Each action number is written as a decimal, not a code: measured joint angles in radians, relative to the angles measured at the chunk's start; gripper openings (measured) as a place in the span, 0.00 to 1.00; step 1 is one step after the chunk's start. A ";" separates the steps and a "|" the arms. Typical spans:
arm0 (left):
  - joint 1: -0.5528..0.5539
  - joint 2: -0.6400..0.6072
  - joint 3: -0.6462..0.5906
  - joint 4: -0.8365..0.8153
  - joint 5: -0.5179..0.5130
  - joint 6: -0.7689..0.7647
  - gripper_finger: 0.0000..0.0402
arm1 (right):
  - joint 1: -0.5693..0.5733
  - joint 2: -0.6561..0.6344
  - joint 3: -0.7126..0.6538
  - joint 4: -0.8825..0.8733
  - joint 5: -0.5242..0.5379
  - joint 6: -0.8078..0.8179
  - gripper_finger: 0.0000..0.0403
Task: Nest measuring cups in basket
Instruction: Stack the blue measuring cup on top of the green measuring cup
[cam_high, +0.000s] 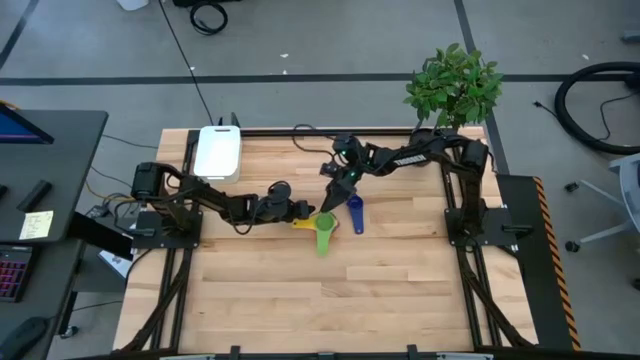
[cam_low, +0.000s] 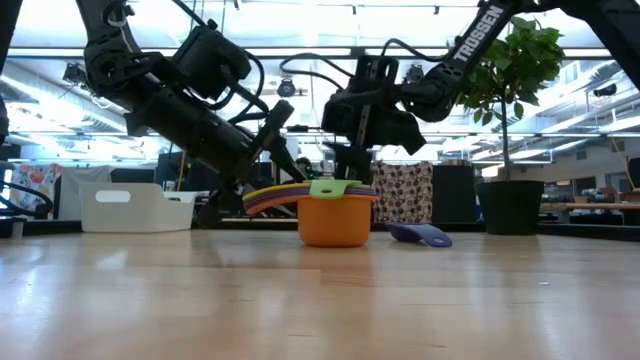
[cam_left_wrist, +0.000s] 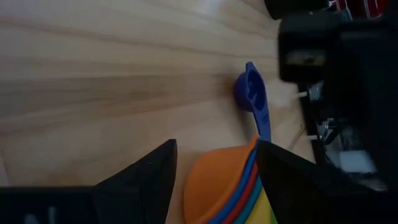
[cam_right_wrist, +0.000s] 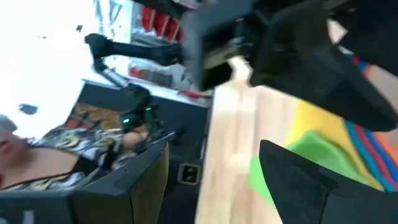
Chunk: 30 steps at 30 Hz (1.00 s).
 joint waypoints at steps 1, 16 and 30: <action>0.000 0.000 0.000 0.000 0.000 0.012 0.56 | -0.009 -0.007 0.000 0.002 -0.011 0.001 0.63; 0.054 -0.006 -0.001 -0.009 0.129 0.074 0.56 | -0.172 -0.081 0.000 -0.280 -0.063 -0.168 0.63; 0.227 -0.084 -0.001 -0.002 0.413 0.297 0.56 | -0.194 -0.081 0.000 -0.299 0.162 -0.053 0.63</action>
